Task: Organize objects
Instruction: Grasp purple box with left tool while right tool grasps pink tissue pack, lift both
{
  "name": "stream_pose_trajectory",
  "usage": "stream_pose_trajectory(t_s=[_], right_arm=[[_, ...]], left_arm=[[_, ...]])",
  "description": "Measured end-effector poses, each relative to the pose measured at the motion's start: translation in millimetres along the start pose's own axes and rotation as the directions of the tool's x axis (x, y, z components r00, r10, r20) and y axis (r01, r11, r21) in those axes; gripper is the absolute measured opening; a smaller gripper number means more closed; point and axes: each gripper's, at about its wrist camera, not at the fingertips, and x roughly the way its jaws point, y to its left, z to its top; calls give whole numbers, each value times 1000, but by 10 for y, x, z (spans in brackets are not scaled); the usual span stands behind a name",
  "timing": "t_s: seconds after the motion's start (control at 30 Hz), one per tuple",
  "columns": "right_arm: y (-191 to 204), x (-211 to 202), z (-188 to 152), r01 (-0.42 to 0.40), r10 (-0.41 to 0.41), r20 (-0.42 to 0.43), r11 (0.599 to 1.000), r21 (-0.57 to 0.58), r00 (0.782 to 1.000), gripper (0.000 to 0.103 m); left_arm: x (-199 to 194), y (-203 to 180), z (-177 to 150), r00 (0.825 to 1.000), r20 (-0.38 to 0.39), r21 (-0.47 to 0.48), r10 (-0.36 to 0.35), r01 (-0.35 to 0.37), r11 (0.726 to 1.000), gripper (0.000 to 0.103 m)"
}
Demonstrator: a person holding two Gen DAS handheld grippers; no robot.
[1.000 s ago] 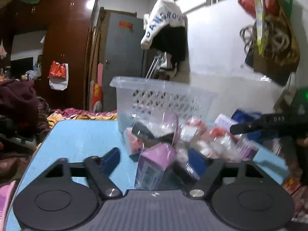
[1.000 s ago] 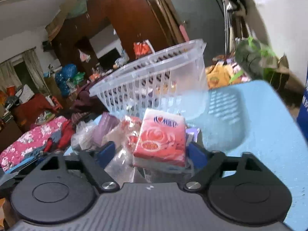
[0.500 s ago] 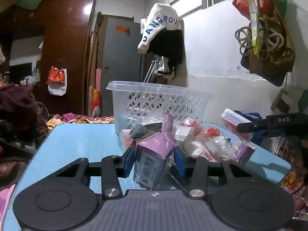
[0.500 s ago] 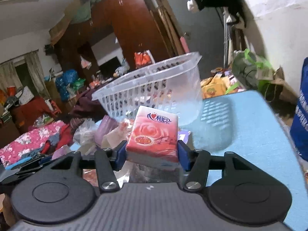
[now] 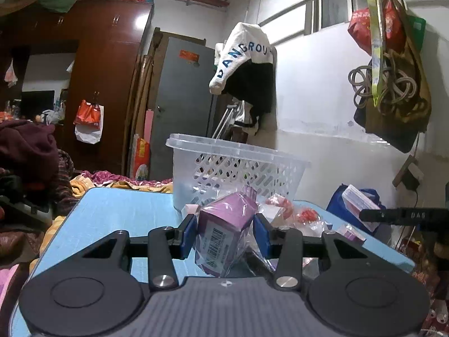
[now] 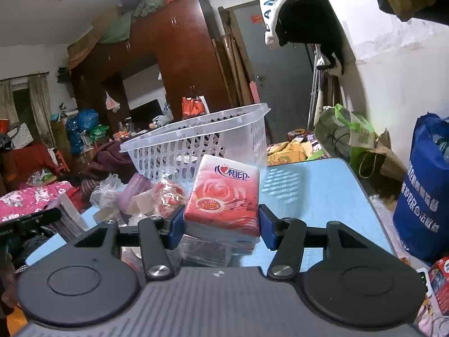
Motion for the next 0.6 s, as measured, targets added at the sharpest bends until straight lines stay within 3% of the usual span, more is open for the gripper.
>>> stream_pose_trajectory(t_s=[0.33, 0.6], right_arm=[[59, -77, 54, -23, 26, 77, 999, -44, 997, 57], [118, 165, 457, -82, 87, 58, 992, -92, 994, 57]], left_arm=[[-31, -16, 81, 997, 61, -15, -55, 56, 998, 48], [173, 84, 550, 990, 98, -29, -99, 102, 994, 48]])
